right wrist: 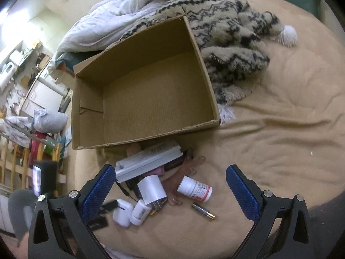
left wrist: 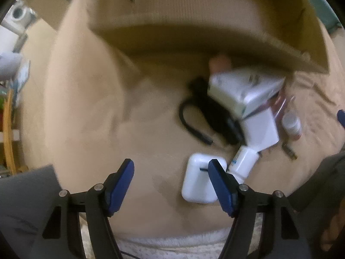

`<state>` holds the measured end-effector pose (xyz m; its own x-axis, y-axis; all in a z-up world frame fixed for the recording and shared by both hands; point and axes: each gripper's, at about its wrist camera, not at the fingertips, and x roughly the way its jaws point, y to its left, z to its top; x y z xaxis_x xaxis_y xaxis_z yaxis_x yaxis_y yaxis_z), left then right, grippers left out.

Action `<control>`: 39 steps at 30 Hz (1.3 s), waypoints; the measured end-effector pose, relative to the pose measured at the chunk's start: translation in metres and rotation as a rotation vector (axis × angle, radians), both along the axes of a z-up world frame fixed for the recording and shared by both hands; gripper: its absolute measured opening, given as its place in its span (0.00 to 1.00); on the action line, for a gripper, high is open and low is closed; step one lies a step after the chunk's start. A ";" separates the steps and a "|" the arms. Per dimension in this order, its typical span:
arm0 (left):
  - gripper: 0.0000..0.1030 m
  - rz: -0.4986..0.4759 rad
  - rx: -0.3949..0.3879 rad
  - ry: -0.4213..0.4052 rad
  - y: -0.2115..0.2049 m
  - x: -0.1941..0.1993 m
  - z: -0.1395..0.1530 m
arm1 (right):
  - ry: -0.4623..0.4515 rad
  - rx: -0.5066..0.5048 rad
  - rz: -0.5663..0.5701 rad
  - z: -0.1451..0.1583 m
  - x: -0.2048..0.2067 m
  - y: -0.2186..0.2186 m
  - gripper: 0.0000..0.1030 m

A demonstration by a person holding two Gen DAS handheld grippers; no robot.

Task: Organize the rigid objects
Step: 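Lower the left gripper onto the white earbud case and grasp it, then grasp the small white pill bottle with the right gripper while the left gripper holds the earbud case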

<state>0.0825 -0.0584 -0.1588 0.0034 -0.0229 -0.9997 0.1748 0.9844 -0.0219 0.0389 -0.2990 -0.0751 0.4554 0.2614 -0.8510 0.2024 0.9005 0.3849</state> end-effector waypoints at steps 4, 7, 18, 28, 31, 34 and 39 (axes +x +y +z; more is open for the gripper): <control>0.67 -0.026 -0.023 0.016 -0.013 -0.004 -0.009 | 0.036 0.011 0.005 -0.008 0.001 0.000 1.00; 0.66 -0.047 -0.033 0.044 -0.022 -0.009 -0.018 | 0.083 0.058 0.025 -0.017 0.004 0.002 1.00; 0.39 -0.048 -0.011 0.043 -0.042 -0.010 -0.032 | 0.134 0.069 0.061 -0.030 0.006 0.015 1.00; 0.39 0.161 -0.006 -0.062 -0.008 0.000 -0.004 | 0.274 0.186 0.117 -0.059 -0.007 0.041 0.68; 0.39 0.196 0.005 -0.100 -0.003 0.003 0.004 | 0.323 0.265 0.116 -0.071 -0.010 0.054 0.55; 0.39 0.221 -0.018 -0.098 0.006 0.009 0.016 | 0.345 0.311 0.109 -0.080 -0.014 0.065 0.51; 0.39 0.223 -0.043 -0.101 0.026 0.011 0.025 | 0.361 0.269 0.115 -0.084 -0.011 0.079 0.42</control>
<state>0.0934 -0.0328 -0.1342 0.1126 -0.0530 -0.9922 -0.0436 0.9973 -0.0582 0.0276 -0.2204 -0.1595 0.0974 0.5261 -0.8448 0.2712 0.8027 0.5311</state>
